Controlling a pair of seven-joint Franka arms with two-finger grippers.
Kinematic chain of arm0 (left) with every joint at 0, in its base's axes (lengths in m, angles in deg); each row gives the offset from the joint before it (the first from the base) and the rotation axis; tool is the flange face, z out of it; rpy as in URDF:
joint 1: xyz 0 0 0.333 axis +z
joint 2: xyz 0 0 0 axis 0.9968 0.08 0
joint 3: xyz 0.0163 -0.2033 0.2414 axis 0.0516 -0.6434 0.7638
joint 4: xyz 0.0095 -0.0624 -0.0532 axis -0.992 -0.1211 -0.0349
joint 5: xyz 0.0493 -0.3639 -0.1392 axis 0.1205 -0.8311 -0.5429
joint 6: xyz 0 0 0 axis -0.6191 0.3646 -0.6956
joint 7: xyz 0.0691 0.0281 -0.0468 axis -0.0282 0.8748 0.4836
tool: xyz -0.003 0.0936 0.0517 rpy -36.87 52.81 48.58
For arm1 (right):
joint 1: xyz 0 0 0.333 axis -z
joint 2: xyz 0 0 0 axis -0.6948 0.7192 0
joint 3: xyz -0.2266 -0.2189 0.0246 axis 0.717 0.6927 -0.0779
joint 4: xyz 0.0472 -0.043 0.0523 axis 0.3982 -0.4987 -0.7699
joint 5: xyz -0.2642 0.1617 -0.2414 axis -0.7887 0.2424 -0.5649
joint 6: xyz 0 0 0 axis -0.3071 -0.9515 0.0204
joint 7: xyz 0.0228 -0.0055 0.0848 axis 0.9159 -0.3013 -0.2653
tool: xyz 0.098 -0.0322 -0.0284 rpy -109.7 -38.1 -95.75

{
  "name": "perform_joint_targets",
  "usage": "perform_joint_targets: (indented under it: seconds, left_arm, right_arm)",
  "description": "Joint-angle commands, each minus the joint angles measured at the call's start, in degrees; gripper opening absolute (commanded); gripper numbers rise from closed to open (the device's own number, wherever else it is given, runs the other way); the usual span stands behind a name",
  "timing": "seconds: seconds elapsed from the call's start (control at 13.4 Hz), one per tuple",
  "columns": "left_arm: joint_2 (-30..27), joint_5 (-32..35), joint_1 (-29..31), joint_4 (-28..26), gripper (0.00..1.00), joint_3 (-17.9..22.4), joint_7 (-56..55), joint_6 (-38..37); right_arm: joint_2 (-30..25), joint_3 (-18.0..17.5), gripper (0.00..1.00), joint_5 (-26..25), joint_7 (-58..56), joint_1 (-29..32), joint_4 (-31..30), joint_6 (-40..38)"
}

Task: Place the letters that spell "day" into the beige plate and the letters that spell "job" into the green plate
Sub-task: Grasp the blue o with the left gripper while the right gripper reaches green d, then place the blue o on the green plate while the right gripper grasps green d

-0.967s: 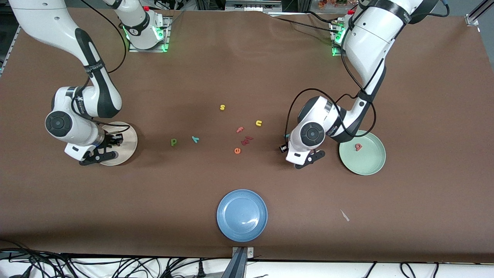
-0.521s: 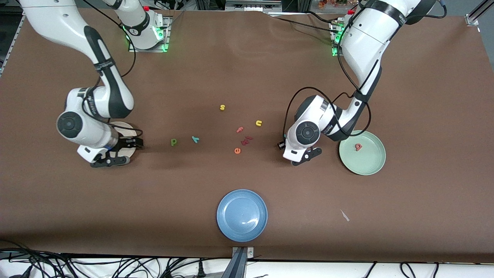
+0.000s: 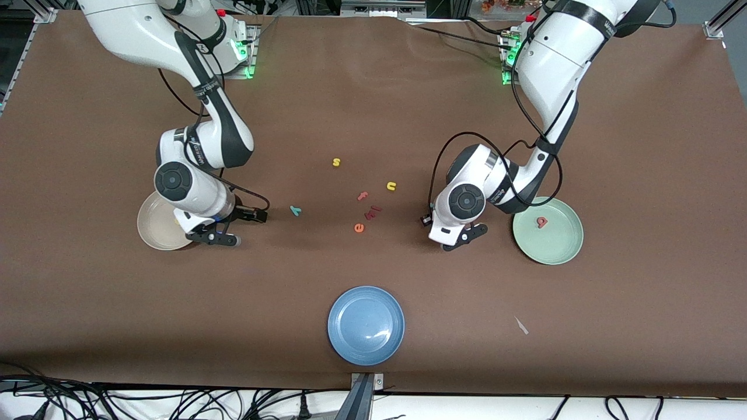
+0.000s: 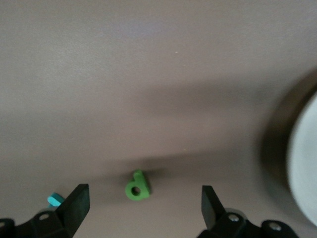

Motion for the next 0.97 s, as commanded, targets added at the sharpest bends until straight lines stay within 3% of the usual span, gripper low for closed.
perform_joint_targets:
  seconds: [0.0, 0.22, 0.37, 0.67, 0.89]
  left_arm:
    - [-0.21, -0.99, 0.01, -0.78, 0.08, 0.31, 0.36, -0.19]
    - [-0.99, -0.9, 1.15, 0.0, 0.04, 0.31, 1.07, -0.72]
    - [-4.76, -0.81, 2.99, 0.1, 0.04, 0.31, 1.33, -1.5]
    - [-11.01, -0.38, 8.52, 0.45, 0.04, 0.4, 10.36, -10.63]
    - [-11.37, 0.59, 14.85, 0.1, 0.05, 1.02, 20.63, -16.09]
  right_arm:
    - [1.23, 0.31, 1.0, 1.56, 1.7, -1.42, -2.64, 6.33]
    - [1.41, 0.31, 1.0, 1.56, 2.06, -2.39, -6.41, 11.69]
    - [1.41, 0.31, 0.99, 1.47, 2.06, -2.74, -8.18, 13.56]
    - [1.14, 0.31, 0.77, 1.47, 1.36, -2.75, -9.07, 13.12]
    - [0.97, 0.31, 0.65, 1.47, 1.18, -2.75, -9.07, 12.69]
